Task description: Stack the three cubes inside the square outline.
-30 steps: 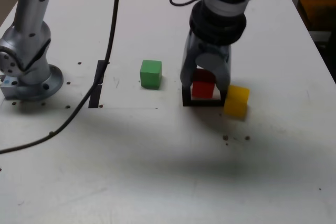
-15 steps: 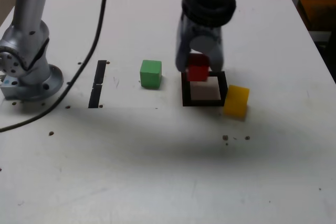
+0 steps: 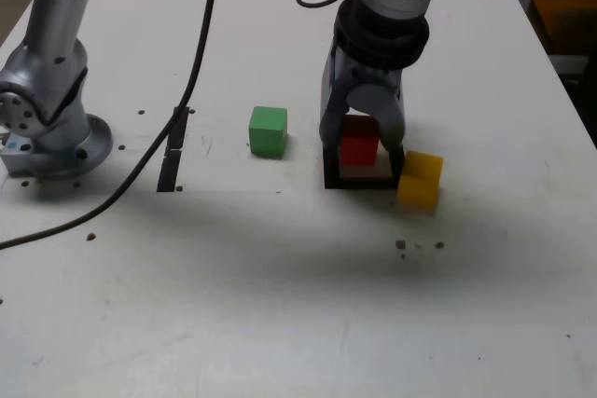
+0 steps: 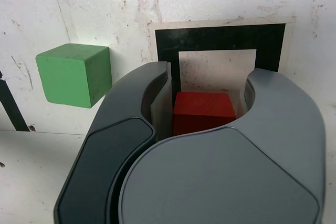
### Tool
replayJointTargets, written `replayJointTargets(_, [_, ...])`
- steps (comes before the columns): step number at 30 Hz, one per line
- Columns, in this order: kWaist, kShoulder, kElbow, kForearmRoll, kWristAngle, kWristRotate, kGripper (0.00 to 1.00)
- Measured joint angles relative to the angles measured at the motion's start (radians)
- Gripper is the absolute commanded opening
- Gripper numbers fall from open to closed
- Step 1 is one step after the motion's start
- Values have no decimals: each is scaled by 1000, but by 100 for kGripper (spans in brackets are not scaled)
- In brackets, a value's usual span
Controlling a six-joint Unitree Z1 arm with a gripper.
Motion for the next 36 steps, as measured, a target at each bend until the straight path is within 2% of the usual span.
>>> replayJointTargets(7, [0, 9, 23, -8, -30, 0, 39])
replayJointTargets(12, [0, 14, 27, -8, -37, 0, 51])
replayJointTargets(16, [0, 16, 24, -10, -36, 3, 56])
replayJointTargets(36, [5, 19, 25, -46, -11, 25, 65])
